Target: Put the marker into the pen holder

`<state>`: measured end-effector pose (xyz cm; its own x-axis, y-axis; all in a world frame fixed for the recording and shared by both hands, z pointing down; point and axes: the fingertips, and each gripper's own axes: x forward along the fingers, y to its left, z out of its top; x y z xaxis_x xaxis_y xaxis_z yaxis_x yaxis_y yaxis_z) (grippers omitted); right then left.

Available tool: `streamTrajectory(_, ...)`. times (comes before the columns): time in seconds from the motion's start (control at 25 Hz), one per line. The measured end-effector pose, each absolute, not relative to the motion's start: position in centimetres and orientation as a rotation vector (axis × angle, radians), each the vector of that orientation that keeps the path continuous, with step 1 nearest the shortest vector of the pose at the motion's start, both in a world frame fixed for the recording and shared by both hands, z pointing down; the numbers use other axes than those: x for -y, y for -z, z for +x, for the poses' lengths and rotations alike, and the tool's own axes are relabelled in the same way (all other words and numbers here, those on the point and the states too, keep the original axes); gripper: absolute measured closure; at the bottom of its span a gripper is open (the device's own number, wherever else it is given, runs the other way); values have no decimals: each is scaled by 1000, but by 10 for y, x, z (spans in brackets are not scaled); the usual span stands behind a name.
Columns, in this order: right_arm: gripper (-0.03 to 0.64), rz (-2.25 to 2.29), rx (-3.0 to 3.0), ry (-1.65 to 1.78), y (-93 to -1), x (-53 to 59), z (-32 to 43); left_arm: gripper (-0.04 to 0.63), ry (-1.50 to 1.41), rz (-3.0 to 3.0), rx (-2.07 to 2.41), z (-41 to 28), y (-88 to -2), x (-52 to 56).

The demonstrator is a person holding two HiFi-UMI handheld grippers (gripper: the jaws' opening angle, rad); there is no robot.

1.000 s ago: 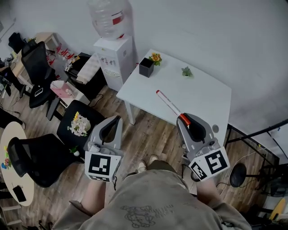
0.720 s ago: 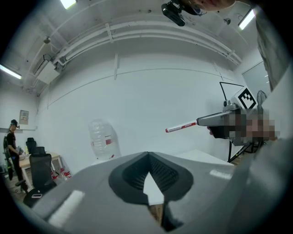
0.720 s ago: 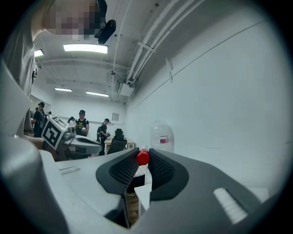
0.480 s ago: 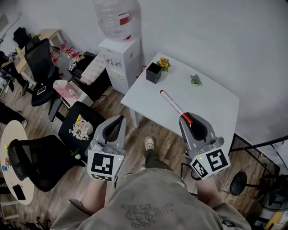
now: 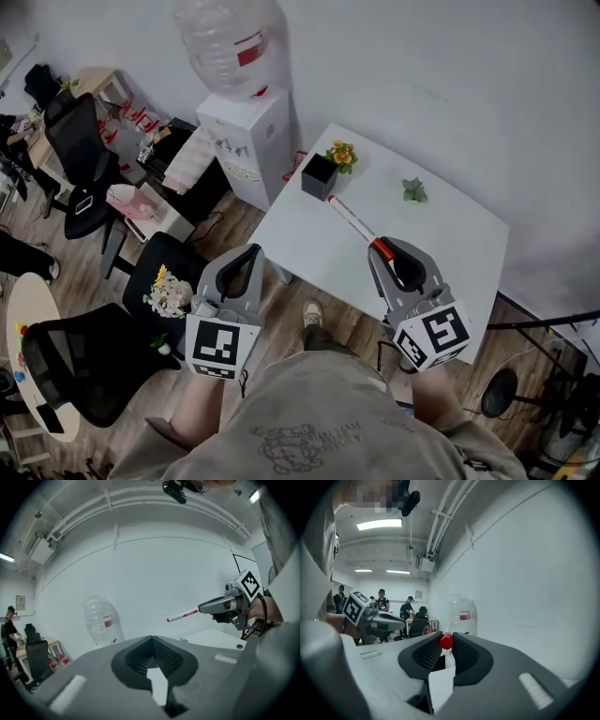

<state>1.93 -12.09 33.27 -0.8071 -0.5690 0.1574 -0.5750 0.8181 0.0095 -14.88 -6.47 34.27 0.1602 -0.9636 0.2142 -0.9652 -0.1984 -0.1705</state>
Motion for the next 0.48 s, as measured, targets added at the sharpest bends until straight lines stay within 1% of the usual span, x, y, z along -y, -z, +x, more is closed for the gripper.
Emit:
streamTrajectory(0.2, 522, 871, 2831, -112, -348, 177, 8, 595, -490, 2372, 1968, -157, -351, 123)
streamTrajectory(0.48, 522, 829, 2789, -163, -376, 238, 6, 595, -561, 2378, 1919, -150, -365, 189)
